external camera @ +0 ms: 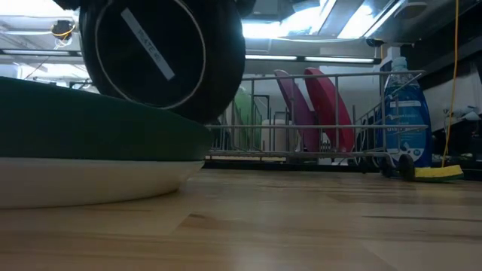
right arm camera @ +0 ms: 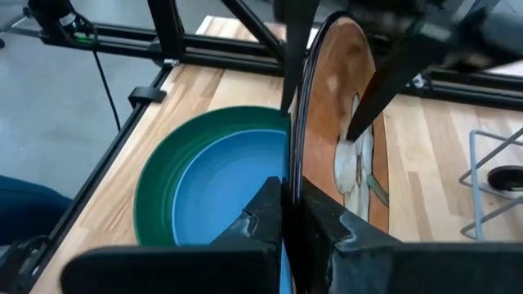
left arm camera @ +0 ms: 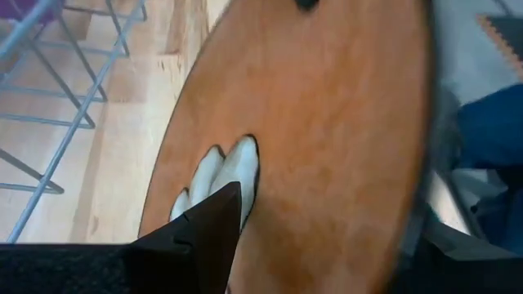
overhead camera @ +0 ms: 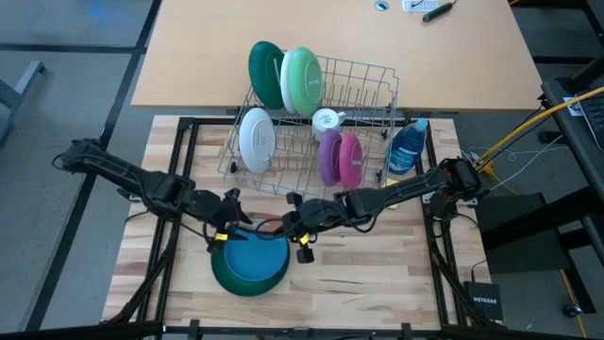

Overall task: Sort dishes
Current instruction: Put the brown plate in the dish rack, then adjust the blue patterned plate in the dish rack

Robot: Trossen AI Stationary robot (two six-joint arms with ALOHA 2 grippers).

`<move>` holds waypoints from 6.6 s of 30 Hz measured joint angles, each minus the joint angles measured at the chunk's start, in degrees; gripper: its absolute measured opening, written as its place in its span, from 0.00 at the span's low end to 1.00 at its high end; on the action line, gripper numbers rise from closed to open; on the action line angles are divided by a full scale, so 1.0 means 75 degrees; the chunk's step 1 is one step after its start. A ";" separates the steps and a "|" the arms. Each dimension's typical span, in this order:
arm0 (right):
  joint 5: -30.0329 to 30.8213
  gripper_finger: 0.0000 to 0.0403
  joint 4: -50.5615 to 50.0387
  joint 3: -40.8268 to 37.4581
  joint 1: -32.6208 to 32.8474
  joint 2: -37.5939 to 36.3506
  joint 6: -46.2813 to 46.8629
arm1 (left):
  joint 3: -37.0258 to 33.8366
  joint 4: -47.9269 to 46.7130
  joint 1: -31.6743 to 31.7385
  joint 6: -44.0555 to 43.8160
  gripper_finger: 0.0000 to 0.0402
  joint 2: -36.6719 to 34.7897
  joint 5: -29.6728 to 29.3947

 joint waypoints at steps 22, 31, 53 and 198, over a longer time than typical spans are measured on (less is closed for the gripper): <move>-0.0046 0.20 0.0033 0.0006 0.0003 0.0000 0.0490 | -0.0003 0.0025 -0.0015 0.0643 0.10 0.0559 0.0078; -0.0007 0.42 0.0006 0.0006 0.0006 0.0000 0.0519 | -0.0006 0.0023 -0.0012 0.0175 0.10 0.0564 0.0006; 0.1192 0.46 -0.2446 0.0012 0.0026 -0.2467 -0.0886 | 0.0259 0.1329 0.0006 -0.2529 0.10 0.0548 -0.0440; 0.1501 0.46 -0.2386 -0.4919 0.0023 -0.5152 0.1338 | 0.1335 0.1557 0.5808 -0.1785 0.39 0.0401 -0.3691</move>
